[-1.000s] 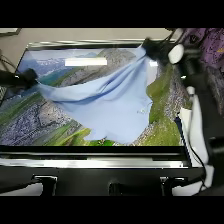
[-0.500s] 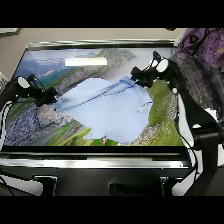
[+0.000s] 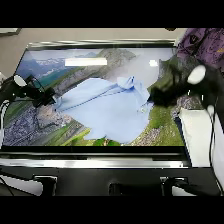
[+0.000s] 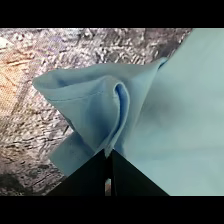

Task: Fold the clothes and pants, and hang the long-sleeved shirts on hangers.

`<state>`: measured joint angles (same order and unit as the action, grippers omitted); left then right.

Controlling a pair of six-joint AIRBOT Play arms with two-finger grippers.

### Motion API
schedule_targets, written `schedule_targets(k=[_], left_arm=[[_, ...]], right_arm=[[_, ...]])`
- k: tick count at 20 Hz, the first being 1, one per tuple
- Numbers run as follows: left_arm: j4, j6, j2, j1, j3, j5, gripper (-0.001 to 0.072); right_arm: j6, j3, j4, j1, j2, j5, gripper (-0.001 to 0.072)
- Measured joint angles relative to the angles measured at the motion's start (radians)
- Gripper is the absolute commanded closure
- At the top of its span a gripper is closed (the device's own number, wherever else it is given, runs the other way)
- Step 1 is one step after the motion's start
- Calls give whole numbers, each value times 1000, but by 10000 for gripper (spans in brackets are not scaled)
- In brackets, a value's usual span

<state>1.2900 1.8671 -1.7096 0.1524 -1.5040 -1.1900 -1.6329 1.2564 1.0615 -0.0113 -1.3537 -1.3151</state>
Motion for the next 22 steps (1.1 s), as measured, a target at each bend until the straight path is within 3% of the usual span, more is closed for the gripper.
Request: schedule_targets(k=[6,13,14,17,22], left_arm=[[0,0,6,2,-1,-24,694],[0,-1,6,2,-1,-30,694],[0,-3,6,2,-1,-30,694],[0,-5,6,4,-1,-30,694],[-3,-62,36,26,-29,-61,696]], right_arm=[[1,-624,-262,-164,272,256,270],[-36,-780,-394,-325,248,554,278],[-30,-785,-417,-332,226,581,319],[21,-792,-487,-343,175,631,656],[130,-689,-536,-303,180,636,680]])
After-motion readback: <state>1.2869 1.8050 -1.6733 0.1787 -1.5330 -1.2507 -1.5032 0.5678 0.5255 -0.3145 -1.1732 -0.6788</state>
